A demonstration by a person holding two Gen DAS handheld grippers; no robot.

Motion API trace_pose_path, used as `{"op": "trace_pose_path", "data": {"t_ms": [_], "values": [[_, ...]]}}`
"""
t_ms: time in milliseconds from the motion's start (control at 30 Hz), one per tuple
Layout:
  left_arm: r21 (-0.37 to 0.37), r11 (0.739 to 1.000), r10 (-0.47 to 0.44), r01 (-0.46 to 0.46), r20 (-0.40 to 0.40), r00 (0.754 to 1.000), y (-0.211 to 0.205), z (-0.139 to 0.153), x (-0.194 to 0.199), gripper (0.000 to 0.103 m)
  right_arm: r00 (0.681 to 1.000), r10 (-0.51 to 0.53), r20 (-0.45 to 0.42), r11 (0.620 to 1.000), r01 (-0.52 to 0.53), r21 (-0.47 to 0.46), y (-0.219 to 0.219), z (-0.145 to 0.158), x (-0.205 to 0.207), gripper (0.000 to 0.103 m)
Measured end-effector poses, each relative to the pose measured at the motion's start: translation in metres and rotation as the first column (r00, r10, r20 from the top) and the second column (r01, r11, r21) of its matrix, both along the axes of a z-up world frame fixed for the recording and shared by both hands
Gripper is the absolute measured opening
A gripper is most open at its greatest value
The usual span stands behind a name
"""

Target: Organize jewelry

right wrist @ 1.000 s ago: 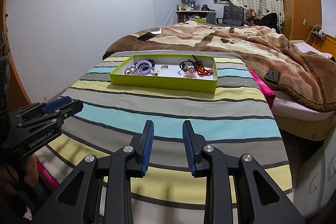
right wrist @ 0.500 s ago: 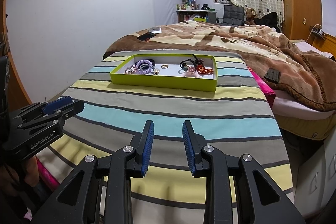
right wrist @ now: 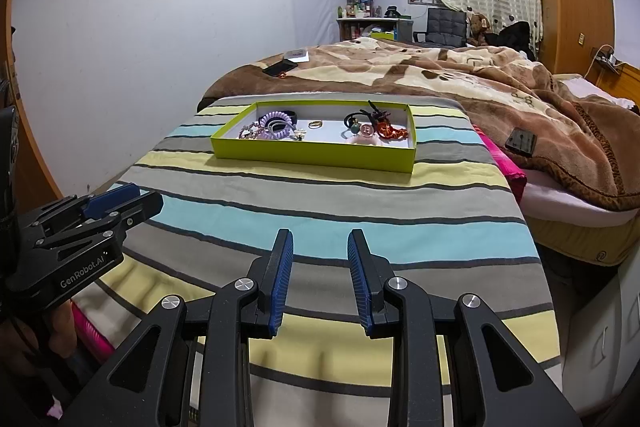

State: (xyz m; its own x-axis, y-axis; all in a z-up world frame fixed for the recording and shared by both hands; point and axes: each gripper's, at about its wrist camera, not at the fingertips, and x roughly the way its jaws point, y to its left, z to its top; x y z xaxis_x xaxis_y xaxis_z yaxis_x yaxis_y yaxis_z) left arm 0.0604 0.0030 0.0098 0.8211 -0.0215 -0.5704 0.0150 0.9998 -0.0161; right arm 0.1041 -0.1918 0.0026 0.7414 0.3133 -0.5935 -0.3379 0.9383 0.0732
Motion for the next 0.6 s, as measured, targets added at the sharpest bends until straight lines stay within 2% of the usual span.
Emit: {"op": "trace_pose_path", "data": {"t_ms": [600], "values": [[0.015, 1.0, 0.008, -0.008, -0.002, 1.0, -0.002, -0.0003, -0.0026, 0.036, 1.0, 0.001, -0.002, 1.0, -0.001, -0.001, 0.0003, -0.0002, 0.0005, 0.029]]}}
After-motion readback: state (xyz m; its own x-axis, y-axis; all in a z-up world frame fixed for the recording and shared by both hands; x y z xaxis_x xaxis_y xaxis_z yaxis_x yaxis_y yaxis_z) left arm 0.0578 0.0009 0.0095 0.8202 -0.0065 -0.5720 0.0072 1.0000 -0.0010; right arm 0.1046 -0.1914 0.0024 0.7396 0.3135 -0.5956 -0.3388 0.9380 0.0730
